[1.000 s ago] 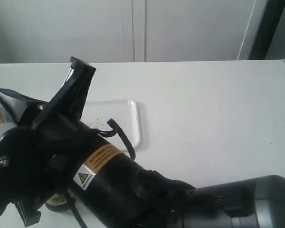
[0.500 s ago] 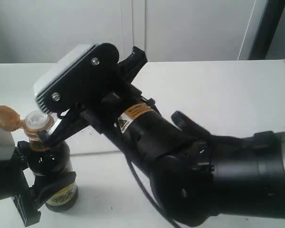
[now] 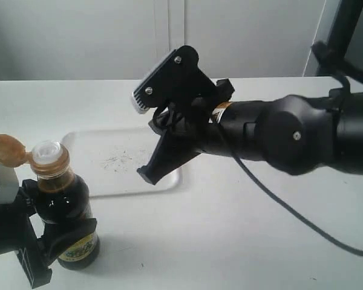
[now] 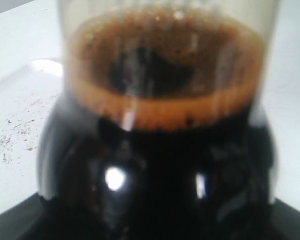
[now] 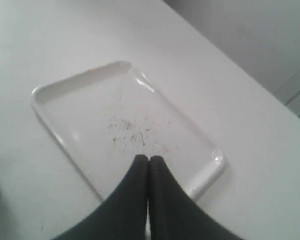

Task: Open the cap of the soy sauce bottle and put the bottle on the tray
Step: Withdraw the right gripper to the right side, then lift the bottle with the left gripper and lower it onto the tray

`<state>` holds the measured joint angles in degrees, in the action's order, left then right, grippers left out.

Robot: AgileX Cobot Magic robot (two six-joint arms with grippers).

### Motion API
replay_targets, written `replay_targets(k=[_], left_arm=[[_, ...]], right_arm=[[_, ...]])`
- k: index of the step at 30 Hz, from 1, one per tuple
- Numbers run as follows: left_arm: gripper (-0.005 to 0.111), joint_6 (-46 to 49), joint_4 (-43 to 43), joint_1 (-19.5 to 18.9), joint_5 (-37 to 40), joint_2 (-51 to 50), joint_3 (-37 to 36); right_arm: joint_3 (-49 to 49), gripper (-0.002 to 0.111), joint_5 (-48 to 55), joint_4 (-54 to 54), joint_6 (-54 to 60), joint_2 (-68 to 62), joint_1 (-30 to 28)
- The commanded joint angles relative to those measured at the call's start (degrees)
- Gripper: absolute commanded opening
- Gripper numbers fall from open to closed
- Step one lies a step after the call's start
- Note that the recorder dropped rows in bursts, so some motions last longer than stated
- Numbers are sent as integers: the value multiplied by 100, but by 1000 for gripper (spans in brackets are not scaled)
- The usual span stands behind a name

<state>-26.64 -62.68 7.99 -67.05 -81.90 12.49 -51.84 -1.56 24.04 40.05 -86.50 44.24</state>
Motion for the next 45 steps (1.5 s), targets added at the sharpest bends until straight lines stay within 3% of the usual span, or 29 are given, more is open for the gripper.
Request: replay_targets(k=[1,7,12,18,24,33,41,45], left_arm=[[0,-9,-17,32,-19,-12,0],[0,-9,-17,32,-89,-12,0],[0,-29,0,32,-78,-12,0],[0,-53,61,32,-187,-12,0],[0,-93,350,32,-291,-12,0],[0,-446,490,32,-291,24,140],[0,-631,649,32,-291,575,398],[0,-631,934,32,-291,744,566]], right_arm=[[-255,0,1362,-12,-39,61,-449],[-327,0,2465,29,-281,61,-1032],[-327,0,2608,-597,-1235,61,-1390],[-327,0,2735,-3085,-3887,61,-1511],[-227,0,2880,-5032,-5509,61,-1528],[108,0,2583,-5210,-5639,61,-2012],[678,0,1507,-5198,-5680,61,-2380],[711,0,1457,-5198,-5680,7,-2380]])
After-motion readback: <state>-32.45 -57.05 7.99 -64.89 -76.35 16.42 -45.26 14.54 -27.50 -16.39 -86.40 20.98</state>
